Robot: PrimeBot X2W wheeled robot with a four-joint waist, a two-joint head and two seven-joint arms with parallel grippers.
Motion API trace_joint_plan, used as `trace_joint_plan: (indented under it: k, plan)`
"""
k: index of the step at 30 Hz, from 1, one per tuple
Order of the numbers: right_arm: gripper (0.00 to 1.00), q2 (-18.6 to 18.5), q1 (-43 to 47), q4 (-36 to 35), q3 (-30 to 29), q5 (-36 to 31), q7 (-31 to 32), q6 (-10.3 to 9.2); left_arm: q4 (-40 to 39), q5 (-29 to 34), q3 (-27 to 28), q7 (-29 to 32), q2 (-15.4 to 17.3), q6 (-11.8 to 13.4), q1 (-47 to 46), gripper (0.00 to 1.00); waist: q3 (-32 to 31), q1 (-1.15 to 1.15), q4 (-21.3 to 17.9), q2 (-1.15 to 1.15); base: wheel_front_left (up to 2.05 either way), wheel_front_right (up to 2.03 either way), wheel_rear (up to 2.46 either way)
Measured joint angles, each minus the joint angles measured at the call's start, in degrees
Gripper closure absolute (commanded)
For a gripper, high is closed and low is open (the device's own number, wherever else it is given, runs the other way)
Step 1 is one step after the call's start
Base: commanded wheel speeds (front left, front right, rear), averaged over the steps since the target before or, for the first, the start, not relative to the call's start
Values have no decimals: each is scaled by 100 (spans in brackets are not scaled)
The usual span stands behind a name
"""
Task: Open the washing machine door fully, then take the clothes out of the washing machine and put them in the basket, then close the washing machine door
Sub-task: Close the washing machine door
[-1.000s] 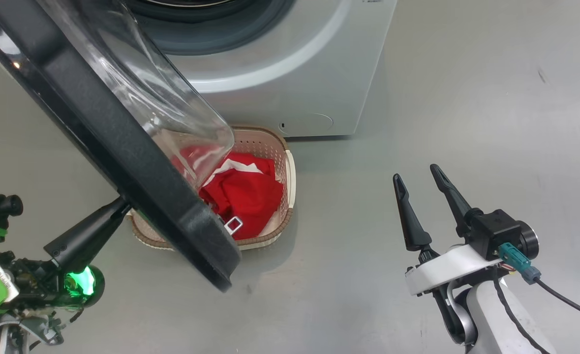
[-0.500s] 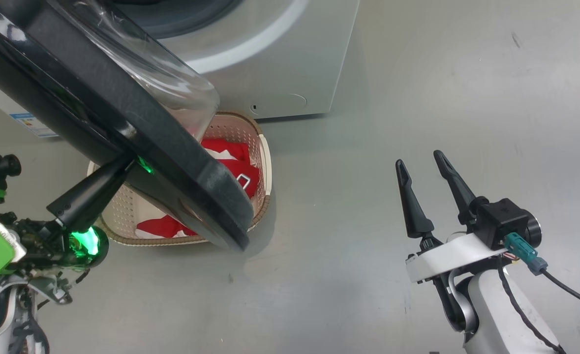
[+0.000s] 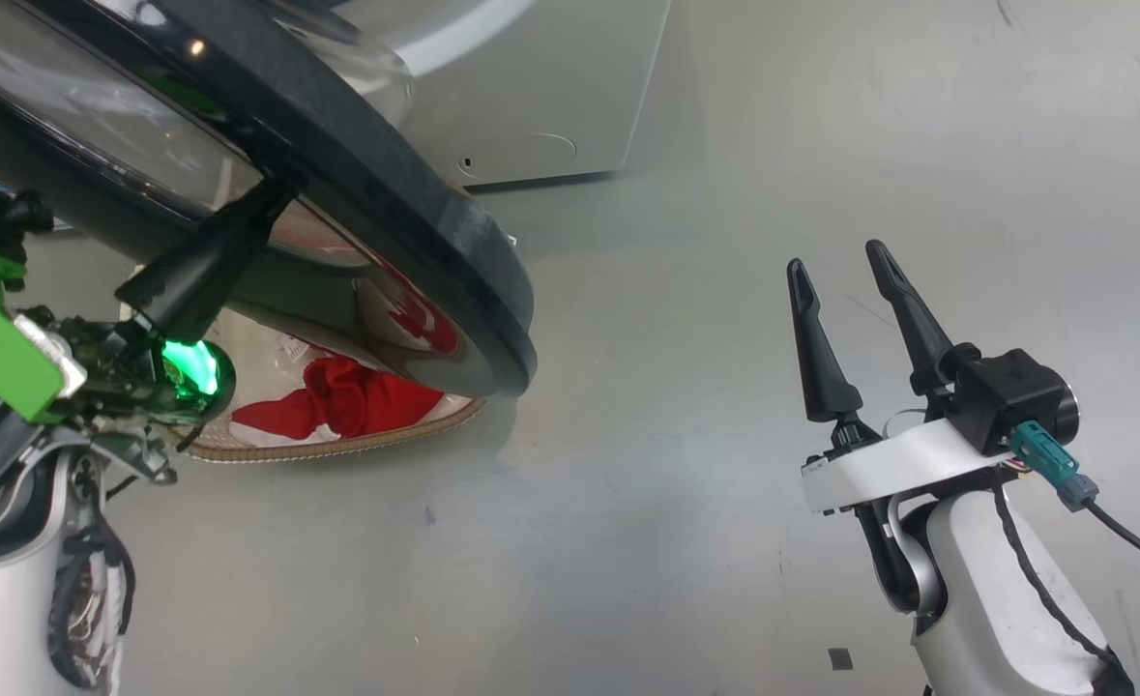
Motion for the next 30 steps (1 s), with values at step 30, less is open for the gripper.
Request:
trace_joint_plan:
  k: [30]
  plan:
    - [0,23,-229,-20,-31,33,0,55,1684,800,54,-1131,-517,-46,-1952,100,383,0,-372,0,0,0,0]
